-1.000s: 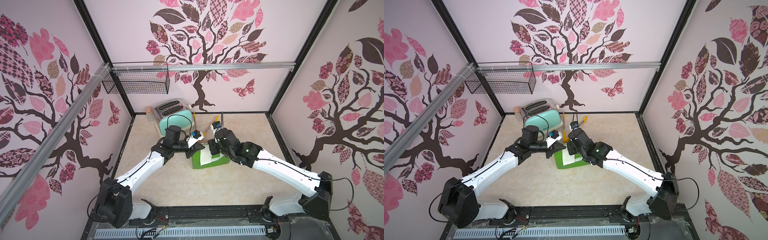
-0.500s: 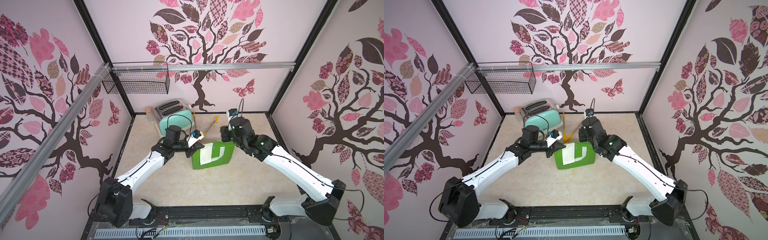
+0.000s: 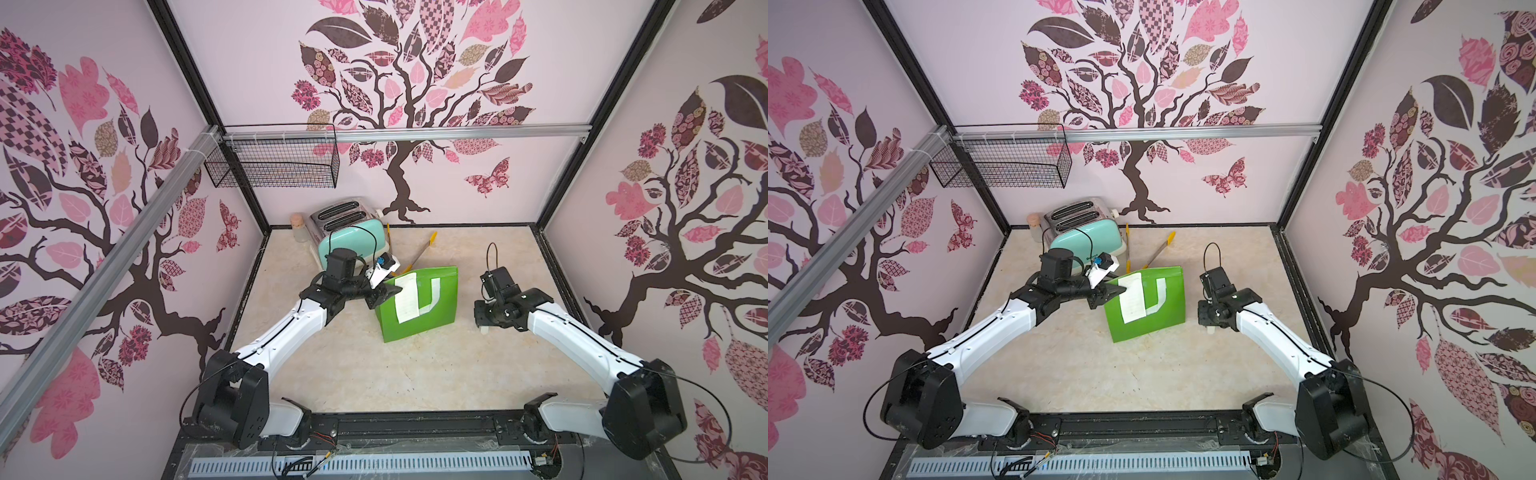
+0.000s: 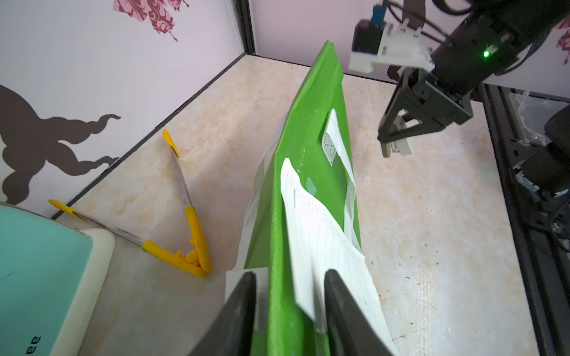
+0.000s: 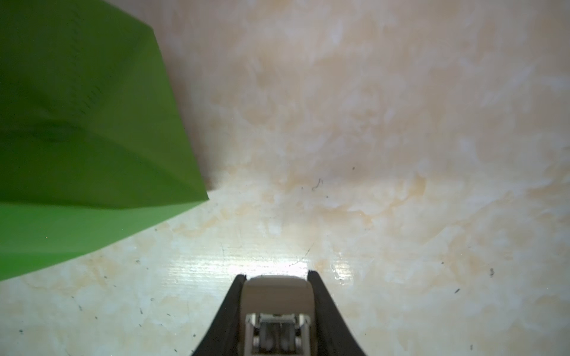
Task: Staple the receipts to the bags
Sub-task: Place the stapler at the center of the board.
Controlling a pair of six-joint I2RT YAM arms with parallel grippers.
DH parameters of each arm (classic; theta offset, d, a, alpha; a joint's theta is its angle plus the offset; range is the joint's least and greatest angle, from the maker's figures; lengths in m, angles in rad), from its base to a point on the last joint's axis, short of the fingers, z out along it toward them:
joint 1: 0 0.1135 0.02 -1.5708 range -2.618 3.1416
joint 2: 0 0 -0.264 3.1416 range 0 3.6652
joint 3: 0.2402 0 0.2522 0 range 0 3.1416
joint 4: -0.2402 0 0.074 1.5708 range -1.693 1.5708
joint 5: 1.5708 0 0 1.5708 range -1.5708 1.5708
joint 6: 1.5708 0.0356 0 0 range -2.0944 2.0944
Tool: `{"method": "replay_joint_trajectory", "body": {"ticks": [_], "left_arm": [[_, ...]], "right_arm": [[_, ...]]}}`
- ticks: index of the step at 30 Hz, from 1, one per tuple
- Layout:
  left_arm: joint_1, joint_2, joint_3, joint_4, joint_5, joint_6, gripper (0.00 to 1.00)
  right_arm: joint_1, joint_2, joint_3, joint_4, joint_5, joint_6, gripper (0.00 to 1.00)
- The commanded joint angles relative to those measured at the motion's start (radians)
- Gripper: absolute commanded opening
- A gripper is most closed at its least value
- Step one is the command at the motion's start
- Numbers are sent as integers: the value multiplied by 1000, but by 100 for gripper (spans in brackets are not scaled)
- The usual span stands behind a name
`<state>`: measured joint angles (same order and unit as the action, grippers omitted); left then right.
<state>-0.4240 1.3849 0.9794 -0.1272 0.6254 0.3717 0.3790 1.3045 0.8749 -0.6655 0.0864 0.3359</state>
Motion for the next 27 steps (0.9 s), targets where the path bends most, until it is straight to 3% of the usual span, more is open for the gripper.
{"method": "replay_joint_trajectory", "body": {"ticks": [1, 7, 12, 16, 18, 23, 27], "left_arm": [[7, -60, -30, 59, -21, -48, 57], [43, -176, -37, 100, -87, -175, 62], [47, -256, -42, 65, -143, -194, 63], [47, -314, -69, 61, -189, -212, 64], [47, -338, -82, 61, -215, -220, 65], [50, -368, -89, 39, -296, -254, 66], [51, -379, -102, 14, -460, -345, 67]], "right_arm": [[0, 67, -8, 9, -45, -15, 23], [0, 245, 28, -1, -71, -52, 27], [-1, 381, 108, -56, -78, -68, 31], [-3, 413, 134, -65, -61, -66, 49], [-2, 397, 132, -56, -48, -56, 60], [-3, 272, 124, -15, 1, -32, 70], [-4, 80, 85, 90, 78, -34, 84]]}}
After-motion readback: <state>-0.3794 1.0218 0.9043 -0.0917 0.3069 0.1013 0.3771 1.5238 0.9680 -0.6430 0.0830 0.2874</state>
